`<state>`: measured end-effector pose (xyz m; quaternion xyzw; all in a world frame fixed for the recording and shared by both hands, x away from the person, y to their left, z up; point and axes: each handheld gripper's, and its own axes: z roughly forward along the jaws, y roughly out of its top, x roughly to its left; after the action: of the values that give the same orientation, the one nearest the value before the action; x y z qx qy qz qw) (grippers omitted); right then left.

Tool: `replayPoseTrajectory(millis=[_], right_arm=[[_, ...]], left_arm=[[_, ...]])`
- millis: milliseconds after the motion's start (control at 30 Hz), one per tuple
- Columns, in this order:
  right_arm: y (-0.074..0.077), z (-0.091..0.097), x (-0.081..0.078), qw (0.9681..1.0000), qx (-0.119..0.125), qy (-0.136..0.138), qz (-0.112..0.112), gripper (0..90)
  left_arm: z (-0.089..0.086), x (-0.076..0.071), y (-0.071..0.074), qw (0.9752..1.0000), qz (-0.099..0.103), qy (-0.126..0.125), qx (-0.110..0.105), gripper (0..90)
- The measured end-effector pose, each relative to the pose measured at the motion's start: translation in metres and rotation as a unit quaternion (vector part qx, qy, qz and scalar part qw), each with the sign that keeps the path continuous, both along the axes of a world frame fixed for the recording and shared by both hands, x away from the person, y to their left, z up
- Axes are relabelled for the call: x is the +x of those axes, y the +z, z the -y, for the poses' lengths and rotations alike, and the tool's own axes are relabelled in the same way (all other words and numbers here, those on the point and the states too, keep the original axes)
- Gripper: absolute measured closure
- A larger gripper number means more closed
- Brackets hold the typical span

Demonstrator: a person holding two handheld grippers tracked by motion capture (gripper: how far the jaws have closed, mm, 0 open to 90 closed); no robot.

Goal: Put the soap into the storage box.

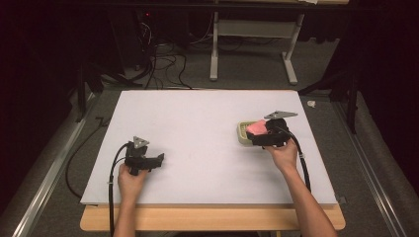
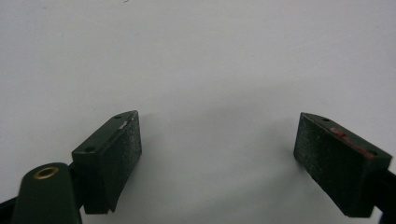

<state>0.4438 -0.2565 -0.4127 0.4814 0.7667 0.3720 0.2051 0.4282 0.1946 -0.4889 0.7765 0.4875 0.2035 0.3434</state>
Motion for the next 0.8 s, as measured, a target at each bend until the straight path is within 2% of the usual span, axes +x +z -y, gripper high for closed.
replayPoseTrajectory(millis=[67,333,700,800], right_arm=[[0.000,0.001,0.003,1.0000,0.008,-0.003,-0.003,13.6],[-0.004,0.002,0.015,0.9997,0.007,-0.022,-0.011,13.6],[-0.017,-0.003,0.029,0.9979,-0.011,-0.052,-0.039,13.6],[-0.019,-0.003,0.031,0.9975,-0.009,-0.055,-0.043,13.6]], left_arm=[[0.000,0.000,0.000,1.0000,0.000,0.000,0.000,15.5],[0.000,0.000,0.000,1.0000,0.000,0.000,0.001,15.5],[0.000,0.000,0.000,1.0000,0.000,0.000,0.000,15.5],[0.000,0.000,0.000,1.0000,0.000,0.000,0.000,15.5]])
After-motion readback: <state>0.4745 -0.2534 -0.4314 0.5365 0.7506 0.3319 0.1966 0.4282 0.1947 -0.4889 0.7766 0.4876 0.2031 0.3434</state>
